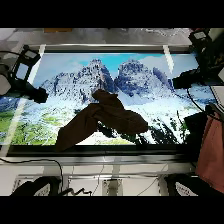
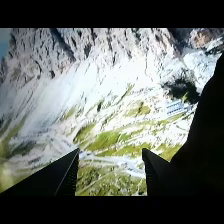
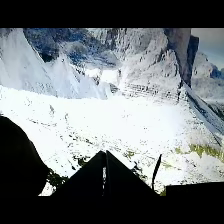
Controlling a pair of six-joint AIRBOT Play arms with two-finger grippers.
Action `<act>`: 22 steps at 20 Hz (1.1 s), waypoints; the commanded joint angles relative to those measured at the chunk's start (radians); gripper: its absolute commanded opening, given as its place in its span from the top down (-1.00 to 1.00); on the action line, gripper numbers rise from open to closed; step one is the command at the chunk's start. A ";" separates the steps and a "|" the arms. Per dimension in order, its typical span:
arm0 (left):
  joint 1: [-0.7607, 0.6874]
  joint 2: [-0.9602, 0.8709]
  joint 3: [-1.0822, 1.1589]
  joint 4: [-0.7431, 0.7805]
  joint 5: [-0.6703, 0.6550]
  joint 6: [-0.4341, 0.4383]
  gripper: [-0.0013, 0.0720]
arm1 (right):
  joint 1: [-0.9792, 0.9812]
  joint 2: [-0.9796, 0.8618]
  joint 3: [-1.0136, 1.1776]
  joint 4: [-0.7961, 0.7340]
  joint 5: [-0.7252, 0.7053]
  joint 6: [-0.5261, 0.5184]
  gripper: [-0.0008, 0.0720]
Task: Fold the clothes and pants, and hang the long-sleeved shirts on hangers.
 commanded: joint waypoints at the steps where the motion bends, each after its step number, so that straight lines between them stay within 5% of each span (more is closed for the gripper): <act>1: 0.104 -0.060 -0.070 0.008 -0.177 -0.055 0.27 | -0.054 -0.024 -0.070 -0.008 0.023 -0.023 0.93; 5: 0.311 -0.035 -0.364 -0.260 -0.205 -0.064 0.25 | -0.057 -0.027 -0.142 0.015 -0.029 -0.109 0.93; 9: 0.475 -0.015 -0.634 -0.497 -0.140 0.057 -0.42 | -0.056 -0.046 -0.142 0.018 -0.060 -0.113 0.93; 17: 0.526 -0.044 -0.820 -0.544 0.033 0.220 -0.41 | -0.056 -0.052 -0.142 0.019 -0.065 -0.113 0.93; 22: 0.526 -0.114 -0.846 -0.537 0.117 0.228 -0.41 | -0.056 -0.052 -0.142 0.034 -0.069 -0.113 0.93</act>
